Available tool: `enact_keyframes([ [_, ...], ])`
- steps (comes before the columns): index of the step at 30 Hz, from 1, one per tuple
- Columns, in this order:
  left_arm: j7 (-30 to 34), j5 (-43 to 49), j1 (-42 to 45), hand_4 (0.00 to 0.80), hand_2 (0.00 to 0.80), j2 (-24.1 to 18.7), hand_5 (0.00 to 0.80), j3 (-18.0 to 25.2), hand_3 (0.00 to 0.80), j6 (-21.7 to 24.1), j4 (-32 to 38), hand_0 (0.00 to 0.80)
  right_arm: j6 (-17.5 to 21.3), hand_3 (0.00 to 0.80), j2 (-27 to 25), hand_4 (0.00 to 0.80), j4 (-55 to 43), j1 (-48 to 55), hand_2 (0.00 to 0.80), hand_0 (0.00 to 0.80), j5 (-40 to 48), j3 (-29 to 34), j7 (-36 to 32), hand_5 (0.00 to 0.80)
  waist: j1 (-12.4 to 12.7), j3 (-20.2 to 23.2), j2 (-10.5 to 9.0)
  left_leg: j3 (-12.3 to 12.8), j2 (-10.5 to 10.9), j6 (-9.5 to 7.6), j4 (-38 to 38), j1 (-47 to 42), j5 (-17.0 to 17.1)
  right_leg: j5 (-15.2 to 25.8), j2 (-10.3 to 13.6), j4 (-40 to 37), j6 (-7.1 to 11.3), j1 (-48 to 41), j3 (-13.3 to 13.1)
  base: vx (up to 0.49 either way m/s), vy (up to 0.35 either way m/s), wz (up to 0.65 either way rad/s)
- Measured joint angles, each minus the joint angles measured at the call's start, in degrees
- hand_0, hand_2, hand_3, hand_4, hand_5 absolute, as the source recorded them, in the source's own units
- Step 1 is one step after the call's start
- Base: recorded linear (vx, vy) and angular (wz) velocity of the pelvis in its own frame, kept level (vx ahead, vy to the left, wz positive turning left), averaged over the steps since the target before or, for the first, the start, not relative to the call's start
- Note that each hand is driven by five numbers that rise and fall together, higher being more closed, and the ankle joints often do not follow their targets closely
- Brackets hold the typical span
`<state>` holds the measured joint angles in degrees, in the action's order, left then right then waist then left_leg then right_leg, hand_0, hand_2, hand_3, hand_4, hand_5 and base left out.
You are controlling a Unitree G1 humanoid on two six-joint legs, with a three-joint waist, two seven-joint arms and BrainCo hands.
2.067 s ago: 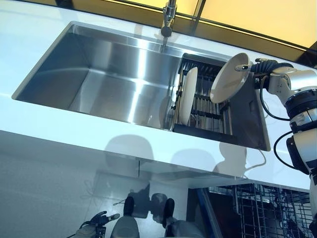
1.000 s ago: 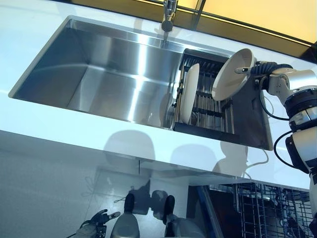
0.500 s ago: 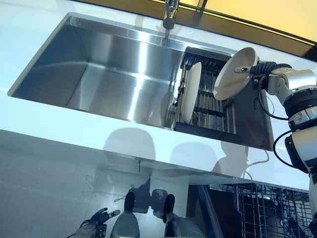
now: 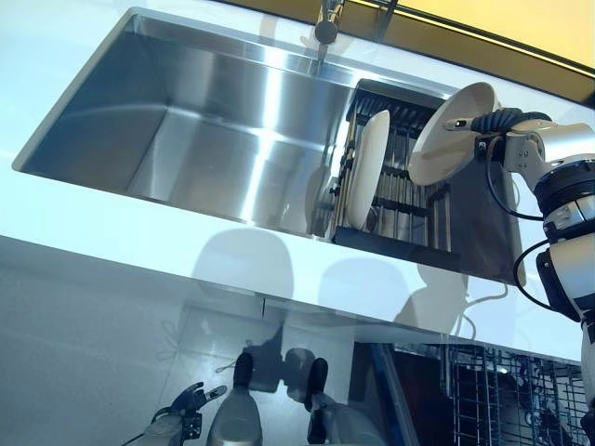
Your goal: Take plates into dishwasher
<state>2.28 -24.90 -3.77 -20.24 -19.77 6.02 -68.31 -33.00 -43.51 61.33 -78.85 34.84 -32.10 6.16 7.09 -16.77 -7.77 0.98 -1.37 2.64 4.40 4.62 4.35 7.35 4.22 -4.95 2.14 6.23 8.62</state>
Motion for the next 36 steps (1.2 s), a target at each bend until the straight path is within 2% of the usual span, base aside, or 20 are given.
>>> enact_keyframes([
  [8, -0.2, -1.2, 0.0, 0.000, 0.000, 0.0, 0.000, -0.1, 0.000, 0.6, 1.1, 0.000, -1.1, 0.800, 0.5, 0.800, 0.4, 0.0, 0.800, 0.800, -0.4, -0.3, 0.8, 0.800, 0.6, -2.5, 1.38, -0.5, 0.1, 0.00, -0.1, 0.4, 0.2, 0.0, 0.0, 0.0, -0.04, 0.1, 0.5, -0.013, 0.003, 0.02],
  [23, -0.7, -1.2, -0.1, 0.000, 0.000, 0.0, 0.000, -0.3, 0.000, 0.9, 2.3, 0.000, -1.1, 0.800, -0.1, 0.800, 2.0, -2.8, 0.800, 0.800, -2.3, -2.6, 4.5, 0.800, 0.3, -2.5, 1.31, -0.4, 0.1, 0.00, 0.1, -1.1, 0.3, 0.0, 0.0, 0.0, -0.06, -1.2, 0.5, 0.000, 0.000, 0.00],
  [27, -0.7, -1.1, -0.1, 0.000, 0.000, 0.0, 0.000, -0.3, 0.000, 0.9, 2.3, 0.000, -1.0, 0.800, -0.8, 0.800, 2.1, -5.1, 0.800, 0.800, -2.7, -3.6, 5.4, 0.800, 0.1, -2.3, 1.01, -0.2, 0.1, -0.01, 0.1, -2.3, 0.3, 0.0, 0.0, 0.0, -0.04, -2.2, 0.3, 0.005, -0.002, -0.01],
  [31, -0.7, -0.9, 0.0, 0.000, 0.000, -0.2, 0.000, -0.3, 0.000, 0.9, 2.2, 0.000, -0.6, 0.800, -2.2, 0.800, 2.1, -7.1, 0.800, 0.800, -2.9, -4.8, 6.6, 0.800, -0.2, -1.0, -0.31, 0.4, 0.1, 0.02, 0.2, -3.1, 0.3, 0.1, -0.1, 0.0, -0.09, -2.7, -0.2, 0.028, 0.001, -0.07],
  [36, -0.7, -0.6, 0.5, 0.000, 0.000, -0.2, 0.000, -0.3, 0.000, 0.9, 2.2, 0.000, 1.0, 0.800, -4.3, 0.800, 1.5, -9.4, 0.800, 0.800, -7.4, -7.3, 7.0, 0.800, -0.3, 2.8, -1.58, 1.3, 0.1, 0.02, 0.4, -4.0, 0.1, 0.1, -0.1, 0.0, -0.07, -3.1, -1.1, 0.042, 0.002, -0.08],
])
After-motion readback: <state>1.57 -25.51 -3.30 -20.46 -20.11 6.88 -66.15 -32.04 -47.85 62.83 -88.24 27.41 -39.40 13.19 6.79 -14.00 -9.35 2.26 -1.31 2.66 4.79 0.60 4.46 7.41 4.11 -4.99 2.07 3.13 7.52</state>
